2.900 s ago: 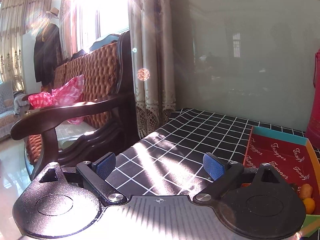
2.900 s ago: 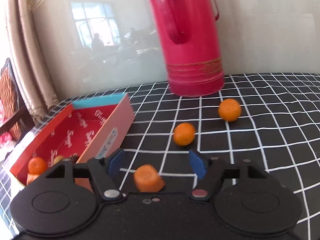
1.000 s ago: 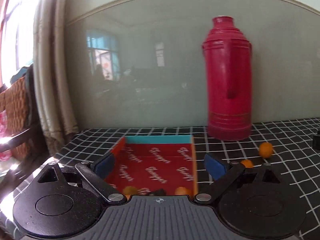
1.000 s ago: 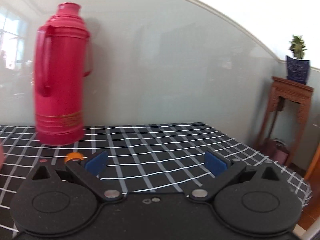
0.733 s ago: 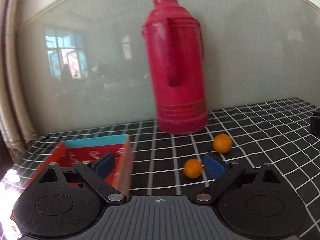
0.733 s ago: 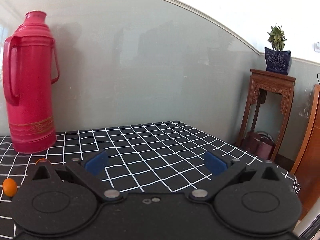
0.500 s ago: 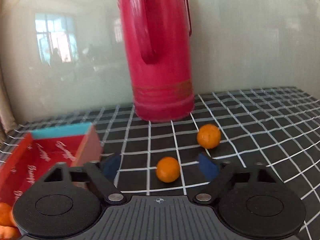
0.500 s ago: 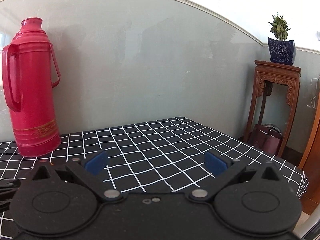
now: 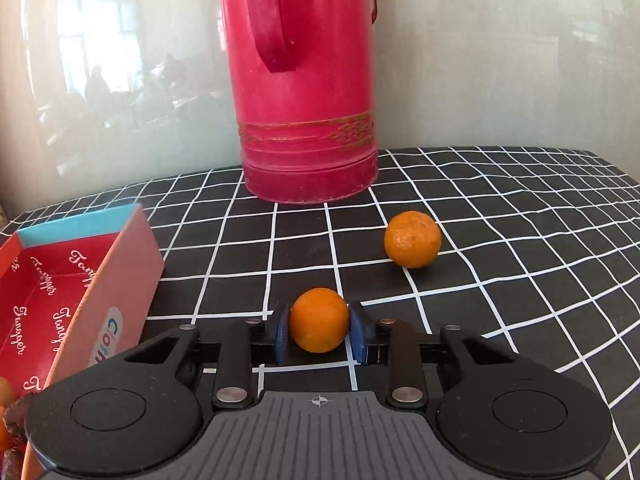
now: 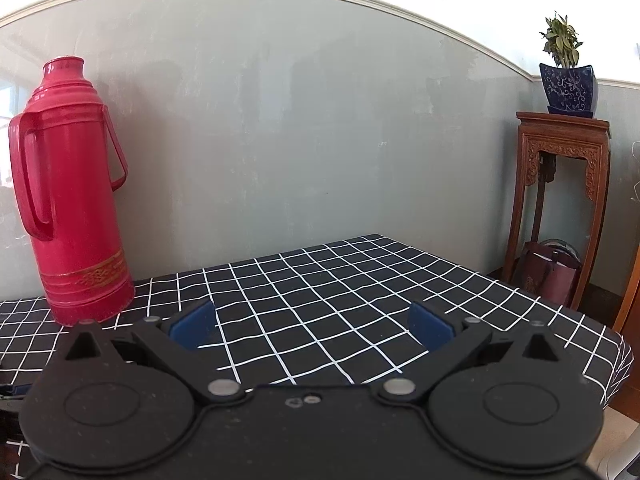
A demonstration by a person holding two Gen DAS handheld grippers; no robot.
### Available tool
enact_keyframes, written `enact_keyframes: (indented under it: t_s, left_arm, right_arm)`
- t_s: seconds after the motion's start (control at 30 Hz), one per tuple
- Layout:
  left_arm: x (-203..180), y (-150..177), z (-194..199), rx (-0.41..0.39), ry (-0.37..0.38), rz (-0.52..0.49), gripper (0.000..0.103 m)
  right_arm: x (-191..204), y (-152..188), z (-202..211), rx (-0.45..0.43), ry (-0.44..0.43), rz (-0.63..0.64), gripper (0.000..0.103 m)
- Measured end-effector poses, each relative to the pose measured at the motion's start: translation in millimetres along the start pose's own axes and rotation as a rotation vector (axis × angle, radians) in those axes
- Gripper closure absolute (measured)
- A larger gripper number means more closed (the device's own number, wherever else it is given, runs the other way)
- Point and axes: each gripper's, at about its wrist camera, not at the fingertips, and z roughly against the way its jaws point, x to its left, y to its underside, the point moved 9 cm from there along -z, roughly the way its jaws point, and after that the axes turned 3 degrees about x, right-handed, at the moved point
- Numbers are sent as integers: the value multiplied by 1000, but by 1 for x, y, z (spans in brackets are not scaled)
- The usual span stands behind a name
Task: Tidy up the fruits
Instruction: 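Carry the tangerine with the left tool into the red box and release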
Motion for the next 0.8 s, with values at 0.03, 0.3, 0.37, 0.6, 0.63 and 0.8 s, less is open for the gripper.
enact_keyframes:
  t_s: [0.03, 0.3, 0.37, 0.6, 0.63, 0.8]
  left_arm:
    - [0, 0, 2, -6, -3, 0, 72]
    - [21, -9, 32, -74, -69, 3, 72]
    - [31, -10, 41, -86, -92, 8, 72]
    - [80, -13, 66, -121, -194, 48, 72]
    - [88, -12, 69, -124, -212, 55, 72]
    - [128, -4, 81, -118, -299, 76, 72]
  right_arm:
    - [0, 0, 1, -3, 1, 0, 6]
    - [14, 1, 4, -4, -29, 8, 6]
    - [19, 1, 6, -6, -41, 10, 6]
    - [42, 4, 12, -12, -81, 40, 6]
    - [46, 5, 12, -9, -87, 44, 6]
    - [66, 8, 18, -7, -124, 74, 6]
